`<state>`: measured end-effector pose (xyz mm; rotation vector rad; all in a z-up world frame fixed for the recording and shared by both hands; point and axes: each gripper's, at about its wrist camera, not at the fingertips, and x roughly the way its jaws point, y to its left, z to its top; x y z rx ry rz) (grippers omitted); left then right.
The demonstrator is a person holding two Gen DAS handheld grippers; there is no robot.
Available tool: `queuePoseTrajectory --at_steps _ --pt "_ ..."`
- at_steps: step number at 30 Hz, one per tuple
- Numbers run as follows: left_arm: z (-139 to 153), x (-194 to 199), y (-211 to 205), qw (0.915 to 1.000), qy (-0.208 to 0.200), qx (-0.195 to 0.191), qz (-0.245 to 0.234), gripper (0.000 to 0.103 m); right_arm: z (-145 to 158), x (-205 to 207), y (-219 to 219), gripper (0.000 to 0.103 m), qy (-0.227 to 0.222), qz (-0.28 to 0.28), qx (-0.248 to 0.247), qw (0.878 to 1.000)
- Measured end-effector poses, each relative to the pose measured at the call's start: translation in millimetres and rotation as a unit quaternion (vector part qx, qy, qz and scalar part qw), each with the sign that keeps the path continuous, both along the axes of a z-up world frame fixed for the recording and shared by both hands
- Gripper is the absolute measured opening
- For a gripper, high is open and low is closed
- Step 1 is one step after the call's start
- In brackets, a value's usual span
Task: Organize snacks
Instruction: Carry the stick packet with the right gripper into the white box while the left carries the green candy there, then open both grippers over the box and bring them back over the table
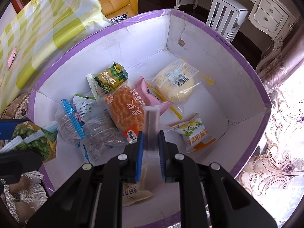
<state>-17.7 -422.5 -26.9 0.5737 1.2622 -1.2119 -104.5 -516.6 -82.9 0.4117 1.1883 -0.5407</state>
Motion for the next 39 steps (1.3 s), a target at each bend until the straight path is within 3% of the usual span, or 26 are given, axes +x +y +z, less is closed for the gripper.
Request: queuePoseTrajectory --at_steps 6,8,10,17,19,23,28,33,39 --pt "-2 -7 -4 0.9998 0.010 0.005 -0.016 0.040 0 -1 0 0.018 0.001 -0.002 -0.006 1.000" --pt "-3 -9 -5 0.9998 0.011 0.005 -0.018 0.043 2 -2 -1 0.025 0.001 -0.006 -0.008 1.000" --pt "-2 -9 -5 0.9998 0.011 0.002 -0.016 0.048 4 -4 -2 0.040 -0.002 -0.011 -0.011 1.000" --pt "10 5 6 0.9989 0.019 -0.030 0.028 0.063 21 -3 -7 0.060 -0.024 -0.031 -0.012 0.999" --pt "18 11 13 0.9976 0.012 -0.048 0.048 0.072 28 0 -5 0.073 -0.036 -0.027 -0.015 0.999" --pt "32 29 30 0.9924 -0.041 -0.065 0.096 0.075 42 14 3 0.076 -0.055 -0.015 -0.019 0.998" --pt "50 67 72 0.9735 -0.104 -0.084 0.185 0.075 60 41 15 0.077 -0.077 0.000 -0.021 0.997" --pt "61 112 130 0.9423 -0.152 -0.092 0.284 0.075 72 73 32 0.077 -0.095 0.020 -0.008 0.995" --pt "67 153 199 0.9040 -0.165 -0.096 0.383 0.075 85 112 63 0.077 -0.102 0.066 -0.015 0.992"
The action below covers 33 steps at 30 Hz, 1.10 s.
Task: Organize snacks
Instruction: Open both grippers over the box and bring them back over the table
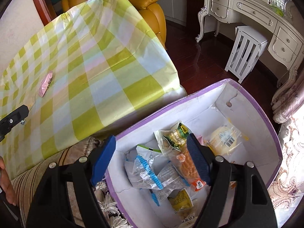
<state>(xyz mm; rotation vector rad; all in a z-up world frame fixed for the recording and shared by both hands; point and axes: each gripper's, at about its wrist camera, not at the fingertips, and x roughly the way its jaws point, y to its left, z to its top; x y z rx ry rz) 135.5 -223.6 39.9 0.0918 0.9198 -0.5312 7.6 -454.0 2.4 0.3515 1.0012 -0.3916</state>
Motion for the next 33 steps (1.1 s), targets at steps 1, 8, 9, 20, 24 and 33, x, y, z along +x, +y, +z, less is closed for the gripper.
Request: queuePoseTrajectory --at_steps 1,8,9,20,24,33 --pt "-1 5 11 0.9999 -0.002 -0.002 0.015 0.075 1 4 2 0.077 -0.001 -0.001 0.008 1.000" --pt "-6 32 83 0.9940 -0.001 -0.016 0.109 0.074 10 43 31 0.078 -0.011 0.027 0.020 0.999" --pt "-7 36 93 0.9927 -0.001 -0.016 0.120 0.074 11 49 37 0.078 -0.013 0.034 0.017 0.999" --pt "-30 66 173 0.9803 0.018 -0.019 0.196 0.069 15 114 112 0.079 -0.031 0.109 0.005 0.994" --pt "-36 73 172 0.9821 0.014 -0.010 0.188 0.064 15 129 134 0.081 -0.035 0.134 -0.007 0.990" --pt "-49 82 146 0.9933 -0.027 0.070 0.088 0.064 9 150 155 0.083 -0.032 0.156 -0.008 0.987"
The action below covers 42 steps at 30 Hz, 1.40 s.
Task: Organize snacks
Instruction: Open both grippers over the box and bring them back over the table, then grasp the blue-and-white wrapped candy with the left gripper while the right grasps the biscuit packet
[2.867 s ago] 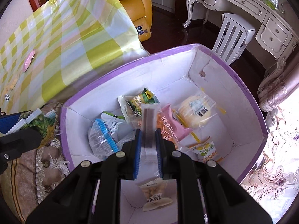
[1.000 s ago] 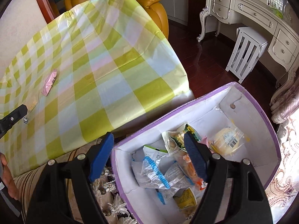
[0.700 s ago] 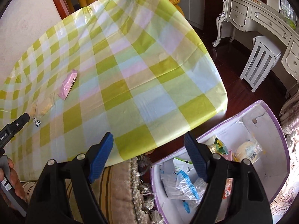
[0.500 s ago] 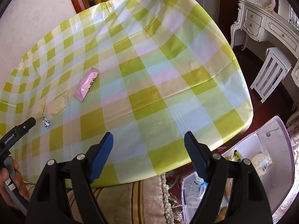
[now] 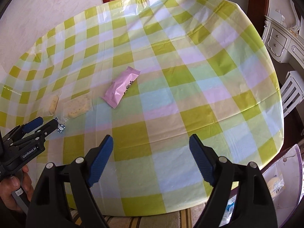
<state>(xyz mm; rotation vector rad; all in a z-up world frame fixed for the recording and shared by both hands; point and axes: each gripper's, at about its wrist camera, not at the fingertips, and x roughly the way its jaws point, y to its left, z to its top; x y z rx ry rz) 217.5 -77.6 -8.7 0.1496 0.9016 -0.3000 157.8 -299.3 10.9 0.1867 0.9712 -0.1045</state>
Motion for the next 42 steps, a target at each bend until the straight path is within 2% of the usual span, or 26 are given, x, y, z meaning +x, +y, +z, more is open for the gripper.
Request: queuePoseTrajectory --at_steps 3,7,11,18,26,29,31,35,42 --pt "-7 2 -5 0.9993 -0.003 0.022 -0.029 0.064 -3 5 3 0.083 0.002 0.001 0.005 1.000" --pt "-19 9 -4 0.9985 0.009 0.033 -0.042 0.040 -6 12 9 0.083 0.002 0.007 0.003 1.000" --pt "-20 8 -1 0.9986 0.007 0.019 -0.050 0.034 -10 21 19 0.083 0.006 0.017 0.004 1.000" --pt "-19 9 21 1.0000 0.008 -0.003 0.001 0.034 -13 34 47 0.083 -0.004 0.050 0.002 0.999" --pt "-15 6 49 0.9974 0.007 -0.035 0.062 0.034 -16 55 80 0.083 -0.016 0.080 0.022 0.996" --pt "-12 5 60 0.9951 0.002 -0.048 0.087 0.034 -19 63 92 0.084 -0.014 0.090 0.021 0.996" --pt "-10 5 68 0.9927 0.001 -0.059 0.105 0.034 -21 67 98 0.090 -0.015 0.094 0.020 0.995" --pt "-8 3 77 0.9893 -0.005 -0.074 0.126 0.034 -22 76 111 0.092 -0.016 0.105 0.022 0.994" --pt "-7 3 92 0.9836 -0.007 -0.090 0.156 0.034 -30 95 134 0.093 -0.003 0.117 -0.015 0.993"
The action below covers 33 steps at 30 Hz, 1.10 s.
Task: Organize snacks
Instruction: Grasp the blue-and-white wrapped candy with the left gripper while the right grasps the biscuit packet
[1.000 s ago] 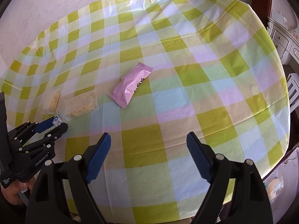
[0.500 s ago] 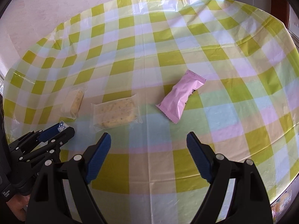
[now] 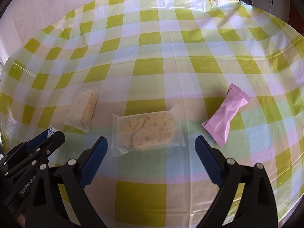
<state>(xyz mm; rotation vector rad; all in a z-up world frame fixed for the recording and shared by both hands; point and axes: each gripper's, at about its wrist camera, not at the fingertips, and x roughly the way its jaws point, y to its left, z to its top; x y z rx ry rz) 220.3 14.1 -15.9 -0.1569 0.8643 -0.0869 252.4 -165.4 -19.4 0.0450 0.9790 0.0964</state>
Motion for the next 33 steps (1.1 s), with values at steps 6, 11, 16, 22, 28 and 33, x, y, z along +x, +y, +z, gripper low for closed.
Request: queuePoseTrajectory --at_steps 6,11,16,22,28,33 --pt "-2 1 7 0.9998 0.003 -0.011 0.014 0.034 -8 11 8 0.093 0.006 -0.003 -0.021 1.000" --pt "-2 1 10 0.9996 0.005 -0.019 0.020 0.034 -12 15 9 0.093 0.004 -0.006 -0.034 0.999" --pt "-3 1 10 0.9997 0.003 -0.018 0.018 0.034 -13 13 10 0.090 -0.001 -0.003 -0.041 0.999" --pt "-2 0 10 0.9996 0.003 -0.022 0.020 0.034 -10 11 9 0.074 -0.008 0.000 -0.040 0.999" --pt "0 -2 8 0.9996 -0.001 -0.023 0.015 0.034 -9 4 3 0.067 -0.014 0.001 -0.027 1.000" --pt "2 -4 6 0.9997 -0.006 -0.023 0.011 0.034 -5 -7 -4 0.065 -0.018 0.002 -0.014 1.000"
